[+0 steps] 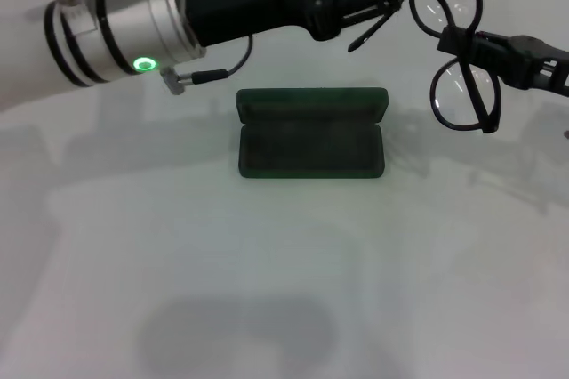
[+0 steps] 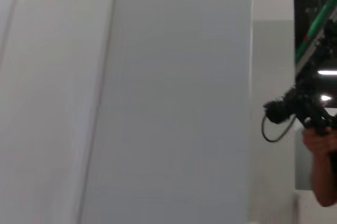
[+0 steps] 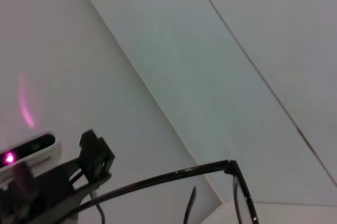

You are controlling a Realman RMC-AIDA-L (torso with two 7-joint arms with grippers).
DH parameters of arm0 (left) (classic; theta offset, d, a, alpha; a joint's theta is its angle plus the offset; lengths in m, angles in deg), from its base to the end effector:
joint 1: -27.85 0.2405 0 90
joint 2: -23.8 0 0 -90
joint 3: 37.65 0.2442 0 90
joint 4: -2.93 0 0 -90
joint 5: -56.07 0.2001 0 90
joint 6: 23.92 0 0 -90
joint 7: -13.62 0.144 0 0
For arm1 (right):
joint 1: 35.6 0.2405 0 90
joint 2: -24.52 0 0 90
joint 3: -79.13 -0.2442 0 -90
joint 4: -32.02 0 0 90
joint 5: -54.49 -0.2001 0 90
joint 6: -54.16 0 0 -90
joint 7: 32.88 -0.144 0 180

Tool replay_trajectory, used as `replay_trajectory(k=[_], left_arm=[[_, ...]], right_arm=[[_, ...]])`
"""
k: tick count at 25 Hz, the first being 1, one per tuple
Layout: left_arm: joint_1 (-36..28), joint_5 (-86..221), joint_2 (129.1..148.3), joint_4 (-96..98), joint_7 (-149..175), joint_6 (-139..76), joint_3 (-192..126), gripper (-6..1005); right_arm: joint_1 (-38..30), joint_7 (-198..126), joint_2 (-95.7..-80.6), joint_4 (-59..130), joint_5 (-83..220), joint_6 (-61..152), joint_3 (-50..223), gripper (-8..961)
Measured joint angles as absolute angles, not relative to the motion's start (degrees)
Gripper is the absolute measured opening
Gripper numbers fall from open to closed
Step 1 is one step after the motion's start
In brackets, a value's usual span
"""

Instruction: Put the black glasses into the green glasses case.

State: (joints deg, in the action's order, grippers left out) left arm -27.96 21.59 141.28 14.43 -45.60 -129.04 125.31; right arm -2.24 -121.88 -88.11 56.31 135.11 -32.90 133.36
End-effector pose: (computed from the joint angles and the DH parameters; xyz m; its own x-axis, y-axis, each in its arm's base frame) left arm -0.1171 0.3479 -0.0035 0.5146 0.0655 0.8549 0.1340 -0.9910 -0.0048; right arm 0.2165 0.3455 0.0288 0.4612 -0.4495 -0.7650 -0.6218 -0.7788 0.0828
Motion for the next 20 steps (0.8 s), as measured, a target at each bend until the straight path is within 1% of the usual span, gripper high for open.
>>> replay_trajectory(k=[2,7,13,20], left_arm=[[-28.85,22.92,141.3,15.06,-47.66,-128.42,125.3,515],[-29.86,23.7,142.35,17.33,-50.66,-123.88,125.3,515],[-30.69,26.6,142.75,16.87,-50.92,-123.27,125.3,514],[-31.32,29.3,143.34,15.39,-48.97,-123.06,125.36,514]], right_arm=[[-2.07,-121.81,-88.14,56.33,135.11,-32.63,133.37,121],[-1.54,-121.71,-88.22,56.44,135.11,-32.51,133.36,121],[-1.44,-121.6,-87.85,56.46,134.95,-32.51,132.77,121],[-0.9,-121.63,-87.87,56.56,134.69,-32.53,132.74,121]])
